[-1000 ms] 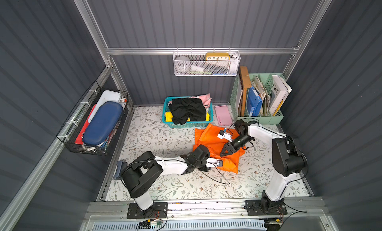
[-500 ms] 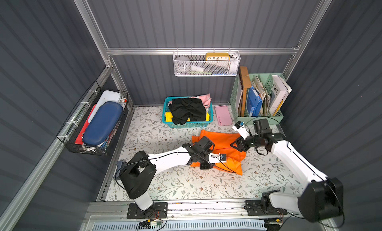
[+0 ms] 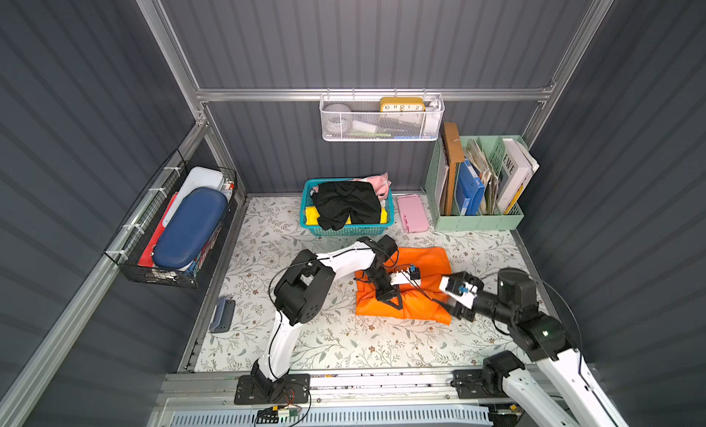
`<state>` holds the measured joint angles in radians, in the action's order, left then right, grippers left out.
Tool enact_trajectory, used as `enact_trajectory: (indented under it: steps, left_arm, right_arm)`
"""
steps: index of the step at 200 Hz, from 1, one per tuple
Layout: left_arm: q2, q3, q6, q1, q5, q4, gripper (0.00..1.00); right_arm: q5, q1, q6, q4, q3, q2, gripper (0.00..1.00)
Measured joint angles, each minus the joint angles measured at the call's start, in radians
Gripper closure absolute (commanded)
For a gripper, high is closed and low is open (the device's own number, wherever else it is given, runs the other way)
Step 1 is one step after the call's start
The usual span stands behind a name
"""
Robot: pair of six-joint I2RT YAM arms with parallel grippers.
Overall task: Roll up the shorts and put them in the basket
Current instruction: Roll the shorts at the center of the board.
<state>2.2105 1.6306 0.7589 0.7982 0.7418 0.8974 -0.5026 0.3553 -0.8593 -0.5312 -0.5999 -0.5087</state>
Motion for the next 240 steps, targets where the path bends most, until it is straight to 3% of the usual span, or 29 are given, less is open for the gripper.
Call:
enact_trajectory:
  steps: [33,56,96,121,141,157,165,181,205,209,212,219,240]
  left_arm:
    - [0.132,0.13,0.027,-0.042,0.129,0.154,0.84]
    - [0.187,0.167,0.039,-0.066,0.196,0.22,0.83]
    - [0.217,0.188,0.04,-0.074,0.238,0.267,0.78]
    - [0.229,0.201,0.042,-0.076,0.251,0.285,0.76]
    - [0.235,0.204,0.043,-0.078,0.262,0.296,0.75]
    - [0.235,0.204,0.044,-0.078,0.267,0.3,0.74]
    - [0.235,0.204,0.045,-0.078,0.269,0.301,0.67]
    - [0.229,0.195,0.056,-0.08,0.285,0.301,0.45]
    - [0.151,0.098,0.04,-0.085,0.293,0.234,0.27]
    - [0.129,0.073,0.039,-0.087,0.285,0.211,0.11]
    - [0.115,0.058,0.034,-0.088,0.285,0.199,0.05]
    - [0.076,0.018,0.029,-0.09,0.275,0.161,0.01]
    - [-0.057,-0.09,-0.006,-0.105,0.224,0.067,0.01]
  right_arm:
    - [0.161,0.225,-0.148,-0.049,0.054,0.01,0.24]
    - [0.29,0.321,-0.24,-0.048,0.093,-0.048,0.23]
    - [0.433,0.362,-0.361,0.089,0.185,-0.225,0.23]
    - [0.502,0.363,-0.386,0.205,0.2,-0.364,0.29]
    - [0.533,0.36,-0.392,0.288,0.199,-0.47,0.45]
    - [0.534,0.345,-0.377,0.345,0.198,-0.533,0.85]
    - [0.529,0.335,-0.367,0.367,0.198,-0.558,1.0]
    - [0.51,0.312,-0.355,0.382,0.198,-0.584,1.0]
    - [0.433,0.253,-0.333,0.37,0.188,-0.569,1.0]
    - [0.412,0.238,-0.327,0.36,0.182,-0.561,1.0]
    - [0.402,0.23,-0.325,0.356,0.179,-0.558,1.0]
    - [0.369,0.206,-0.319,0.335,0.166,-0.547,1.0]
    - [0.285,0.147,-0.3,0.254,0.103,-0.541,1.0]
